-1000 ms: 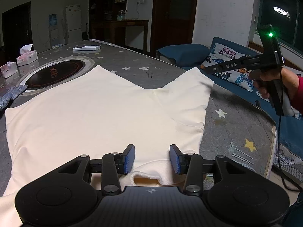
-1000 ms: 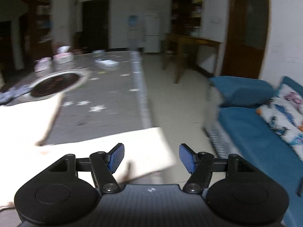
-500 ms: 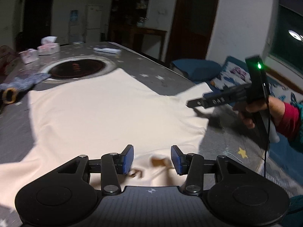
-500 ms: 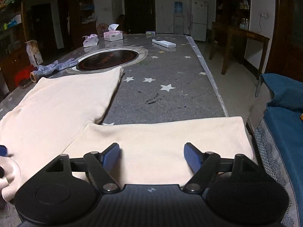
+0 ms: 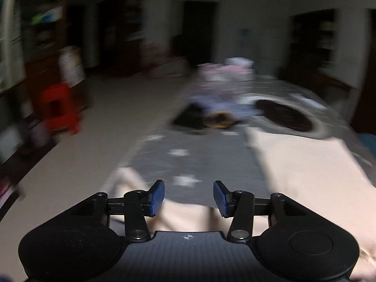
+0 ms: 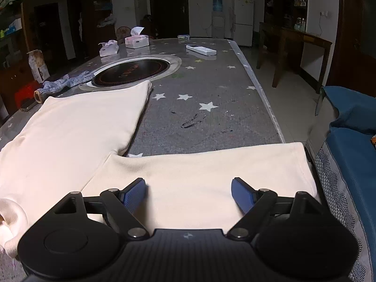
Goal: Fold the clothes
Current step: 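Open both grippers and withdraw them from the flattened shirt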
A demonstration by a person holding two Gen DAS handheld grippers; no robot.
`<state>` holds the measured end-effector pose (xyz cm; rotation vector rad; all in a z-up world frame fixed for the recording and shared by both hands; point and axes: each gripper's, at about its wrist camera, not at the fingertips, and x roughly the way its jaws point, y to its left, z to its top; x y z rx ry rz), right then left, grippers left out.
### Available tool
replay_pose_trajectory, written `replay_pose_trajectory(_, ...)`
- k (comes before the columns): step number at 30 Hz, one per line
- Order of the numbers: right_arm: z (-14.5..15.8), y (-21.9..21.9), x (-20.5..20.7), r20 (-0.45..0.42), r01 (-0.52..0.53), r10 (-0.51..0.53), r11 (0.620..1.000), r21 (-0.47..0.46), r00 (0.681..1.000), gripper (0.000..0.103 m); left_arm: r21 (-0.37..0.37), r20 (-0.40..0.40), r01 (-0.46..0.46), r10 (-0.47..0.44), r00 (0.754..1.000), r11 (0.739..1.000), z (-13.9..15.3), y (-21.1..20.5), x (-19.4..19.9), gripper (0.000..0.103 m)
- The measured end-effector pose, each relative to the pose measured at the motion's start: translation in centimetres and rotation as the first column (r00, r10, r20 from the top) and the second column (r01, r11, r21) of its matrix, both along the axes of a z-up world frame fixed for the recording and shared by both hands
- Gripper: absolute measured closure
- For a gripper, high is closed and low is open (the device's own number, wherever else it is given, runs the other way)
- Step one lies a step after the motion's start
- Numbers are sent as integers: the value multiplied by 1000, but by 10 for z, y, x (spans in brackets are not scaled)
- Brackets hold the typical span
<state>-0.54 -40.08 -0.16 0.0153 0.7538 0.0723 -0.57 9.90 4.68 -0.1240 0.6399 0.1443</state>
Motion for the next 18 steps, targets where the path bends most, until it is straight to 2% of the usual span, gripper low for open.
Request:
replay_pose_trajectory(2,0,1,0,-1,3,-3,1000,-1,1000,21,-33,-42,-52,51,998,998,-3,14,12,55)
replay_pose_trajectory(5,0,1,0,-1,7,-7,1000,-2,1000,21,-68,-100,-86,79,992,994,-9,25,24,58)
replay_pose_trajectory(6,0,1,0,-1,8,-8,1000,-2,1000,21,-68,-116,-98,89,989,993,-11,27,27,62)
replay_pose_trajectory(9,0,2,1,-2,7,-7,1000,-4,1000,21,-94,-142,-121,107,984,988,-14,30,28,90)
replay_pose_trajectory(10,0,2,1,-1,7,-7,1000,-4,1000,21,-101,-143,-127,112,983,987,-14,31,28,96)
replay_pose_trajectory(11,-1,1,0,-1,7,-7,1000,-4,1000,21,-103,-137,-129,115,984,986,-13,33,29,97)
replay_pose_trajectory(12,-1,1,0,-1,7,-7,1000,-3,1000,21,-103,-127,-129,116,985,986,-12,34,31,99)
replay_pose_trajectory(15,-1,1,0,0,7,-7,1000,0,1000,21,-167,-22,-89,87,996,982,4,39,17,100)
replay_pose_trajectory(18,-1,0,-1,3,8,-8,1000,3,1000,21,-248,159,-4,45,986,969,27,47,-16,100)
